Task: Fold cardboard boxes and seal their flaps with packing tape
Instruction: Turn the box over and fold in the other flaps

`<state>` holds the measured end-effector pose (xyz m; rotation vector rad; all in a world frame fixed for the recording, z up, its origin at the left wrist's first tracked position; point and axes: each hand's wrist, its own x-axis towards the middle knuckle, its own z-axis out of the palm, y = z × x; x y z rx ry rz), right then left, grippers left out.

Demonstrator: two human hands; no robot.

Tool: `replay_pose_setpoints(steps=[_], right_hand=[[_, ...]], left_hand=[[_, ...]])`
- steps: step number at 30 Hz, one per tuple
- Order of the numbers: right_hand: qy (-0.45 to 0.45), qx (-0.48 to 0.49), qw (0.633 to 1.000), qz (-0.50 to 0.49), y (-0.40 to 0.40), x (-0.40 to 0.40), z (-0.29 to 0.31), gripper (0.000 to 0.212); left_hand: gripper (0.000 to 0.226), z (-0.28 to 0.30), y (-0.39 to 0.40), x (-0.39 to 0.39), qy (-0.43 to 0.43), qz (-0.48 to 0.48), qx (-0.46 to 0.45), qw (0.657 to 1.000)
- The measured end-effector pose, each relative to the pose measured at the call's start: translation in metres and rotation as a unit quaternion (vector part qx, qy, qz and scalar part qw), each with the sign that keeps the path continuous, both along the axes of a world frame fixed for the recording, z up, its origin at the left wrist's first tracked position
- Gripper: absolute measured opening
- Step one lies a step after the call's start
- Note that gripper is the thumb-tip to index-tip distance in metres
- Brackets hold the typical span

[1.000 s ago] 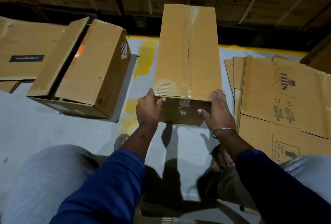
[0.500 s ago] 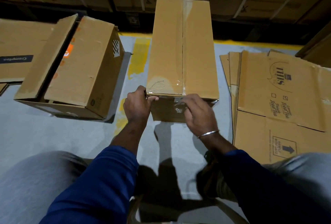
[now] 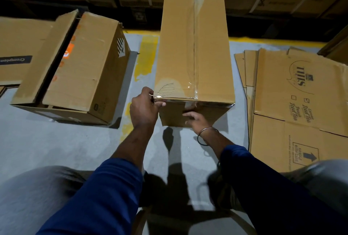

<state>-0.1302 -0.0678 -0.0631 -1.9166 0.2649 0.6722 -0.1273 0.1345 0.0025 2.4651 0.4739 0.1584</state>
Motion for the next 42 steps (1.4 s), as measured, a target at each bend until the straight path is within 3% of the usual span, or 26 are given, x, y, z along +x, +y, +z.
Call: replay_pose_setpoints(steps=[4, 7, 9, 11, 12, 14, 16, 19, 21, 24, 27, 29, 31, 35, 40, 42], right_hand=[[0.078, -0.002, 0.984, -0.158, -0.02, -0.004, -0.022, 0.029], [0.041, -0.064, 0.952, -0.296, -0.054, -0.012, -0.027, 0.033], [-0.002, -0.075, 0.892, -0.446, -0.075, -0.015, -0.006, 0.031], [-0.064, 0.008, 0.835, -0.547, -0.088, -0.007, 0.019, 0.027], [-0.084, 0.062, 0.826, -0.554, -0.092, -0.001, 0.029, 0.02], [-0.112, 0.105, 0.845, -0.512, -0.091, 0.011, 0.047, 0.012], [-0.119, 0.103, 0.889, -0.431, -0.082, 0.016, 0.064, 0.019], [-0.098, 0.077, 0.941, -0.315, -0.072, 0.018, 0.072, 0.056], [-0.074, 0.06, 0.95, -0.297, -0.07, 0.02, 0.07, 0.068], [-0.081, 0.034, 0.952, -0.294, -0.067, 0.021, 0.072, 0.063], [-0.145, 0.017, 0.941, -0.304, -0.064, 0.026, 0.085, 0.059], [-0.191, -0.025, 0.937, -0.29, -0.064, 0.036, 0.109, 0.058], [-0.242, -0.105, 0.927, -0.265, -0.066, 0.047, 0.14, 0.057], [-0.378, -0.219, 0.871, -0.225, -0.063, 0.056, 0.202, 0.052], [-0.439, -0.307, 0.842, -0.07, -0.024, 0.038, 0.236, 0.046], [-0.43, -0.321, 0.843, -0.038, -0.011, 0.026, 0.224, 0.047]], left_hand=[[0.069, 0.001, 0.0, 0.002, 0.004, 0.003, 0.001, 1.0], [0.062, -0.001, 0.002, 0.0, 0.016, -0.008, -0.007, 1.0], [0.044, -0.002, 0.003, 0.0, 0.005, -0.02, 0.001, 1.0], [0.039, -0.001, 0.004, -0.002, 0.001, -0.002, -0.008, 1.0], [0.042, 0.0, 0.004, -0.002, 0.003, 0.008, -0.031, 0.999], [0.044, 0.004, 0.002, -0.003, 0.007, 0.035, -0.086, 0.996], [0.039, 0.009, 0.001, 0.001, 0.016, 0.072, -0.167, 0.983], [0.054, 0.017, -0.009, 0.01, 0.079, 0.059, -0.281, 0.954], [0.066, 0.019, -0.017, 0.013, 0.116, 0.044, -0.315, 0.941], [0.059, 0.011, -0.027, 0.011, 0.116, 0.063, -0.331, 0.934], [0.055, 0.011, -0.04, 0.012, 0.074, 0.071, -0.328, 0.939], [0.06, 0.02, -0.049, 0.018, 0.062, 0.095, -0.372, 0.921], [0.069, 0.026, -0.054, 0.022, 0.06, 0.12, -0.445, 0.885], [0.022, 0.035, -0.072, 0.013, 0.067, 0.105, -0.594, 0.795], [0.028, 0.011, -0.075, -0.015, 0.118, 0.135, -0.721, 0.669], [0.027, 0.001, -0.069, -0.028, 0.13, 0.169, -0.735, 0.644]])
